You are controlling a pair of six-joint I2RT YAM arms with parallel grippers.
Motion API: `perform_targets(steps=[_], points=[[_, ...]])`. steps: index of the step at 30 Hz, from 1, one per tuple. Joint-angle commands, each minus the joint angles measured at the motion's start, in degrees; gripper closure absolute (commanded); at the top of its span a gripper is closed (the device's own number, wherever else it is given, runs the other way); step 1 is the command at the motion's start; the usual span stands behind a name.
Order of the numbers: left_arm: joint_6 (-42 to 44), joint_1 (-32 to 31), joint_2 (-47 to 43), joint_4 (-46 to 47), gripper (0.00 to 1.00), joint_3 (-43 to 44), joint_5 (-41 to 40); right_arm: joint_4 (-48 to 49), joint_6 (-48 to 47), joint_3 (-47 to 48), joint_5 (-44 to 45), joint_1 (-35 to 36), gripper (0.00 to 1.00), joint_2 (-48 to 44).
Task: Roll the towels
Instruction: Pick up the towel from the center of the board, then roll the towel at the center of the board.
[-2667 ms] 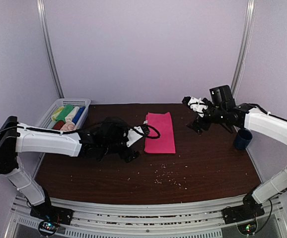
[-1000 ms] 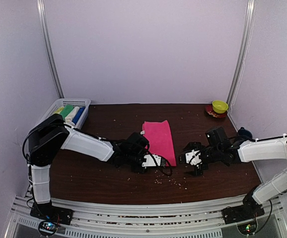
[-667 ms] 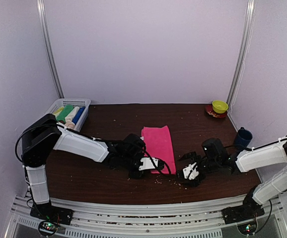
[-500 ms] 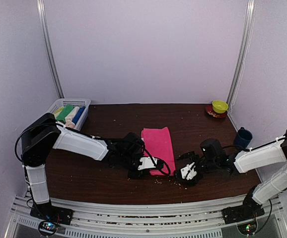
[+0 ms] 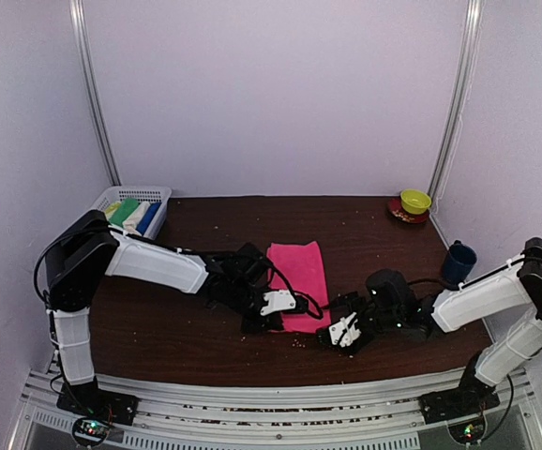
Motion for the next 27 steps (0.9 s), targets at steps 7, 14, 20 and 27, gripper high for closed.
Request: perform_targets(steps=[7,14,20,27], points=[[-2.5,1.1,2.0,-0.3,1.00,2.7,3.5,-0.4,3.0,1.7,7.2,2.3,0.35,3.2],[-2.3,1.6,0.5,0.6,1.00,1.5,4.0,-5.3,6.1,5.5,7.8,2.3,0.88,4.7],[-2.9,1.6,-4.4,4.5,0.48,-3.8,2.0,-12.4,7.8,9.0,5.3,1.6,1.00,1.9],[-4.3,1.5,-13.1,15.0,0.26,-14.2,-1.7,-21.1,9.0,12.5,-4.0,-3.1,1.00,0.1]])
